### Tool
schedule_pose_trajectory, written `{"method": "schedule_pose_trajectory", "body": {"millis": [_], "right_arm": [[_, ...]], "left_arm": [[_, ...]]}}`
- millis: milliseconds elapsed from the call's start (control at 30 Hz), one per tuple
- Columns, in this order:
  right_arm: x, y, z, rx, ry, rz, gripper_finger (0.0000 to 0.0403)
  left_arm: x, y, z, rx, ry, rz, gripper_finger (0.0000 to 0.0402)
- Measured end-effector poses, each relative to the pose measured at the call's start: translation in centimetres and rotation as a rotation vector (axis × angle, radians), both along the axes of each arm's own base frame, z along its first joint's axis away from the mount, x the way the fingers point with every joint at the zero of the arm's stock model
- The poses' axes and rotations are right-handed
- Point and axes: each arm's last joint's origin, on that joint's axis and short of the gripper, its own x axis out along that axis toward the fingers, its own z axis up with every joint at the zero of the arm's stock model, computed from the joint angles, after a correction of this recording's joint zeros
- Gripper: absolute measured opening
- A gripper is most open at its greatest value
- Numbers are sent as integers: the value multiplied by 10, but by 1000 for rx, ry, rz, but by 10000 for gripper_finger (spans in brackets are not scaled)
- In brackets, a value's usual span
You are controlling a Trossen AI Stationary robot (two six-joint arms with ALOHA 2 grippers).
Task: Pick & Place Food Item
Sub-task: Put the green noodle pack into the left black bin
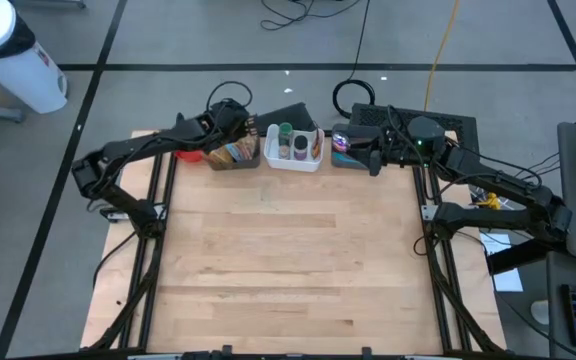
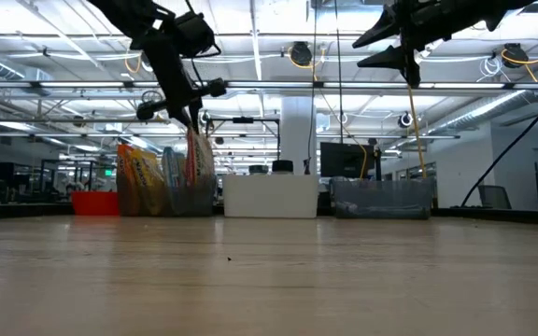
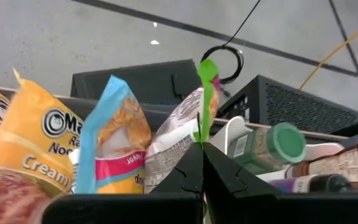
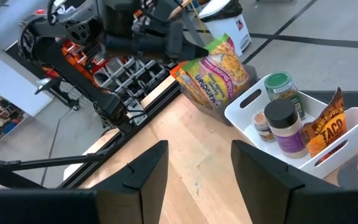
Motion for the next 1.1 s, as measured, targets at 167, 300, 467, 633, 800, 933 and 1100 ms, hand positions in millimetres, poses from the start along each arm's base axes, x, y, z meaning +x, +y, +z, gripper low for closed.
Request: {"method": "schedule_pose_trajectory", "body": {"millis": [167, 300, 467, 633, 800, 933, 1100], "right_arm": [[0, 0, 0, 19, -5, -4, 169], [0, 0, 0, 19, -5, -4, 169], [0, 0, 0, 18, -5, -4, 169], [0, 0, 0, 16, -5, -4, 169], [0, 0, 0, 15, -4, -3, 169], [0, 0, 0, 18, -5, -4, 169], [0, 0, 0, 18, -5, -4, 169]], "left_arm": [[6, 3, -10, -22, 21, -6, 0], [9, 5, -17, -41, 31, -7, 0], [13, 7, -26, -72, 38, -8, 0], [18, 10, -40, -116, 55, -15, 0], [25, 11, -51, -142, 43, -18, 0], [27, 12, -52, -137, 29, -18, 1], [25, 14, -52, -139, 26, -8, 9]]}}
